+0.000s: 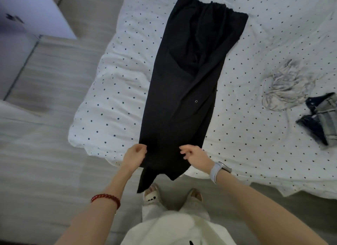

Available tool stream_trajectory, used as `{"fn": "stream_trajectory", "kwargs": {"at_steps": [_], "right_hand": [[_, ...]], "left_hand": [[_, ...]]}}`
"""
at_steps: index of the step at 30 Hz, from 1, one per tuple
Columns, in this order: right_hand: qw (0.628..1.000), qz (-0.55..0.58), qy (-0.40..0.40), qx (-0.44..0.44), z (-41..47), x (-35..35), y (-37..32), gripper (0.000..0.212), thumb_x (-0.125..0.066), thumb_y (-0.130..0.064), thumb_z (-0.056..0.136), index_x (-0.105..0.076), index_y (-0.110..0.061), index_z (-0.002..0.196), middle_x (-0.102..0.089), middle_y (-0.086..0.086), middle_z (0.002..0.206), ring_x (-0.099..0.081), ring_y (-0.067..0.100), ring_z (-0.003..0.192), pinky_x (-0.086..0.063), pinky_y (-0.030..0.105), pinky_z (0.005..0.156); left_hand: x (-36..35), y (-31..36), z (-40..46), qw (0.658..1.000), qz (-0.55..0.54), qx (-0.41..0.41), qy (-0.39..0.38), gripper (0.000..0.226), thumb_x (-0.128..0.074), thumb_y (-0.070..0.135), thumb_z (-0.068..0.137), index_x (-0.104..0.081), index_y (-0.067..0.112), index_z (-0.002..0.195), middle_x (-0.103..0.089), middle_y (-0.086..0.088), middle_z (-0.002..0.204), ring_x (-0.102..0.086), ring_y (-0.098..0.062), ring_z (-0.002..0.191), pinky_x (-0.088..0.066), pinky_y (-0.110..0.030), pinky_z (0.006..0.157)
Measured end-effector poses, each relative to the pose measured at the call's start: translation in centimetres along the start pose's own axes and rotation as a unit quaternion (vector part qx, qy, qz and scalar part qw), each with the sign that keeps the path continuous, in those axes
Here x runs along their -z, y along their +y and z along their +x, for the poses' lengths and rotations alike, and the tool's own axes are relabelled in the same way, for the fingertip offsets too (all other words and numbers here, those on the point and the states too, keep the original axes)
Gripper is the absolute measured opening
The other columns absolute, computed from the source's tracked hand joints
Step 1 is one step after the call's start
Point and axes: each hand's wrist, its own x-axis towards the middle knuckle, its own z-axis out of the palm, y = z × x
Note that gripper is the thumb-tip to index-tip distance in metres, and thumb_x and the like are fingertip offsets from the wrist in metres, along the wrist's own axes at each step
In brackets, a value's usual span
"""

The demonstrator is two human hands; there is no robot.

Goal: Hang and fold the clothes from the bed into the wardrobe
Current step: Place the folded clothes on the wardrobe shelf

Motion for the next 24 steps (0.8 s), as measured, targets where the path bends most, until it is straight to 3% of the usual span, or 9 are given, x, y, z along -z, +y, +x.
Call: {"fn": "stream_trajectory", "kwargs": {"at_steps": [3,6,9,14,16,20,22,24], "right_hand": [[0.995,0.003,0.092,0.024,1.0,4.4,-1.5,0.037,-0.032,0.001,0.095,-0.051,-0.002,0.127,-0.058,0.014,0.117,-0.053,0.018,0.096,-0.042,0.02,0.087],[0.987,0.066,0.142,0.02,2.4,9.2,-3.3,0.035,-0.033,-0.002,0.097,-0.05,-0.002,0.128,-0.056,0.01,0.108,-0.054,0.019,0.088,-0.043,0.015,0.07],[0.974,0.128,0.185,0.021,3.9,14.2,-4.9,0.034,-0.033,-0.006,0.097,-0.048,-0.003,0.128,-0.055,0.008,0.106,-0.055,0.02,0.085,-0.046,0.024,0.072],[0.935,0.266,0.231,0.026,9.1,24.4,-8.3,0.032,-0.033,-0.006,0.098,-0.046,-0.004,0.128,-0.054,0.011,0.103,-0.055,0.016,0.072,-0.049,0.026,0.071],[0.918,0.318,0.237,0.014,12.3,28.4,-9.5,0.03,-0.034,-0.01,0.099,-0.045,-0.006,0.127,-0.054,0.011,0.105,-0.056,0.02,0.079,-0.052,0.03,0.075],[0.896,0.387,0.219,-0.019,17.7,33.9,-10.8,0.016,-0.041,-0.017,0.098,-0.053,-0.007,0.101,-0.056,0.01,0.09,-0.057,0.016,0.073,-0.055,0.025,0.066],[0.879,0.43,0.202,-0.022,20.1,35.7,-10.9,0.021,-0.045,-0.024,0.098,-0.053,-0.007,0.107,-0.06,0.007,0.095,-0.06,0.014,0.071,-0.057,0.028,0.069],[0.856,0.477,0.2,-0.025,22.0,37.0,-10.8,0.026,-0.05,-0.026,0.096,-0.052,-0.006,0.113,-0.061,0.007,0.105,-0.063,0.012,0.071,-0.055,0.034,0.083]], "left_hand": [[-1.0,2.9,0.4,0.997,0.056,-0.057,0.004,0.028,-0.044,0.018,0.098,-0.056,0.012,0.123,-0.059,-0.008,0.124,-0.054,-0.024,0.114,-0.041,-0.035,0.1],[-2.3,7.2,0.9,0.992,0.063,-0.111,0.023,0.03,-0.043,0.016,0.097,-0.056,0.013,0.124,-0.058,-0.005,0.126,-0.052,-0.02,0.116,-0.037,-0.026,0.094],[-3.5,12.1,1.4,0.985,0.055,-0.162,0.029,0.029,-0.045,0.016,0.096,-0.057,0.013,0.123,-0.06,-0.003,0.122,-0.054,-0.015,0.112,-0.035,-0.018,0.087],[-6.0,21.5,4.6,0.961,0.062,-0.262,0.059,0.028,-0.05,0.017,0.095,-0.057,0.016,0.122,-0.058,0.0,0.118,-0.052,-0.004,0.094,-0.036,-0.014,0.083],[-7.5,24.9,6.6,0.954,0.067,-0.285,0.07,0.031,-0.052,0.019,0.094,-0.055,0.017,0.125,-0.055,0.001,0.121,-0.052,-0.005,0.097,-0.038,-0.016,0.085],[-11.7,29.4,9.7,0.922,0.126,-0.362,0.05,0.048,-0.058,0.031,0.09,-0.045,0.022,0.136,-0.038,0.004,0.139,-0.038,-0.013,0.126,-0.034,-0.022,0.1],[-13.7,30.4,11.1,0.907,0.191,-0.375,0.032,0.065,-0.061,0.039,0.087,-0.031,0.027,0.144,-0.024,0.005,0.149,-0.024,-0.016,0.135,-0.03,-0.029,0.107],[-15.6,30.6,12.1,0.885,0.309,-0.348,0.028,0.083,-0.062,0.043,0.085,-0.009,0.034,0.149,-0.006,0.003,0.156,-0.014,-0.021,0.139,-0.03,-0.039,0.11]]}}
